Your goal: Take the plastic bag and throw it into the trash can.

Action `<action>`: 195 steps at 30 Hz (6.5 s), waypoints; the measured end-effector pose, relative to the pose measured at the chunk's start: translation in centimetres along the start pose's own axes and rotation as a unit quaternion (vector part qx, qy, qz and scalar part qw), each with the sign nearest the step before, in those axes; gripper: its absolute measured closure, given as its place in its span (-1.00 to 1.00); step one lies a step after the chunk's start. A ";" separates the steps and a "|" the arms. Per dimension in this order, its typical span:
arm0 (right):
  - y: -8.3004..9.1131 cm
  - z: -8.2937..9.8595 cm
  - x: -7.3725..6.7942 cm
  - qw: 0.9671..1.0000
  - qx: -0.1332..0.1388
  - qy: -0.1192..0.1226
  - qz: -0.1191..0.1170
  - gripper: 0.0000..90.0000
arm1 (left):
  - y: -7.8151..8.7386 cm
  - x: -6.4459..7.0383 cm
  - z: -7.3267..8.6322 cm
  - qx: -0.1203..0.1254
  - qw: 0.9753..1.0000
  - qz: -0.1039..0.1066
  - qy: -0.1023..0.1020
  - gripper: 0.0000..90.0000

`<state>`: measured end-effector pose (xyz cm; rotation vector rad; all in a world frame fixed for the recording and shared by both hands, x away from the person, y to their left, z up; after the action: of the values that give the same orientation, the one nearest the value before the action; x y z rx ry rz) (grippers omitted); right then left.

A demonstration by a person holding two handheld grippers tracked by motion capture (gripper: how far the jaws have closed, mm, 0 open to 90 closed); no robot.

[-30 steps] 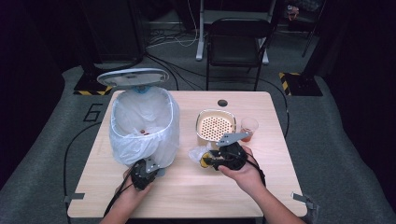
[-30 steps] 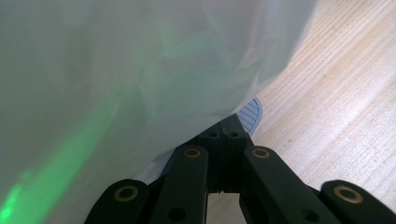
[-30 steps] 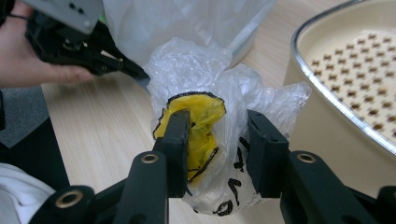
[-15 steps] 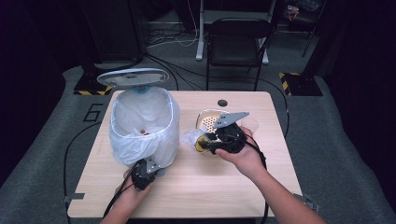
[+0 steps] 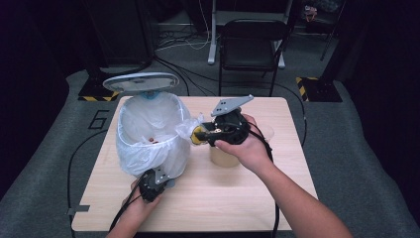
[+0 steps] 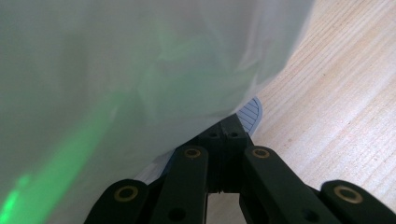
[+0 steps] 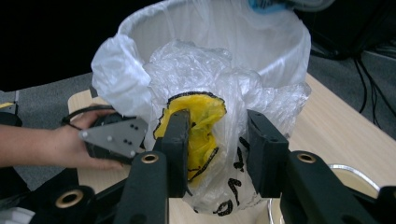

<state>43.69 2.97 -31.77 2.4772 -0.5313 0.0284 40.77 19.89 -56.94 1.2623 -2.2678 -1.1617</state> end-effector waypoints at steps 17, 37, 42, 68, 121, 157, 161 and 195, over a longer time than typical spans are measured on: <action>-4.3 -5.5 -0.6 0.999 0.008 0.029 -0.009 0.41 | 0.0 0.1 0.0 0.004 1.000 -0.001 0.005 1.00; -12.0 -6.8 0.3 0.999 -0.017 0.027 0.019 0.41 | 0.1 0.3 0.1 -0.002 1.000 0.001 0.019 1.00; -13.8 -6.6 0.2 0.999 -0.030 0.016 0.008 0.16 | 0.2 0.0 0.0 -0.004 1.000 -0.003 -0.003 1.00; -0.3 2.7 6.4 0.992 -0.026 -0.033 0.117 0.09 | 0.0 0.1 0.0 0.004 1.000 0.000 0.003 1.00; -0.8 18.7 9.6 0.966 -0.125 -0.153 0.167 0.22 | -0.1 0.2 0.0 0.008 1.000 0.000 0.005 1.00; 2.3 19.4 0.3 0.981 -0.122 -0.110 0.098 0.19 | -0.1 0.2 0.0 0.009 1.000 -0.002 0.003 1.00; 2.3 19.3 0.3 0.982 -0.123 -0.109 0.092 0.14 | -0.1 0.2 0.0 0.009 1.000 -0.002 0.004 1.00; 6.2 22.4 9.4 0.964 -0.083 -0.151 0.202 -0.42 | -0.1 0.2 0.0 0.009 1.000 -0.003 0.007 1.00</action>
<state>47.73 -17.63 -45.39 2.1818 -1.1151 -0.2280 40.72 19.69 -57.00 1.2816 -2.2702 -1.1331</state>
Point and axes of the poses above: each handheld gripper's, and its own axes: y roughly backward along the jaws, z roughly out of its underside, x roughly to its right, the point moved 9 cm from there along -y, roughly forward along the jaws, and after that the axes turned 9 degrees about y, right-handed, at the moved point
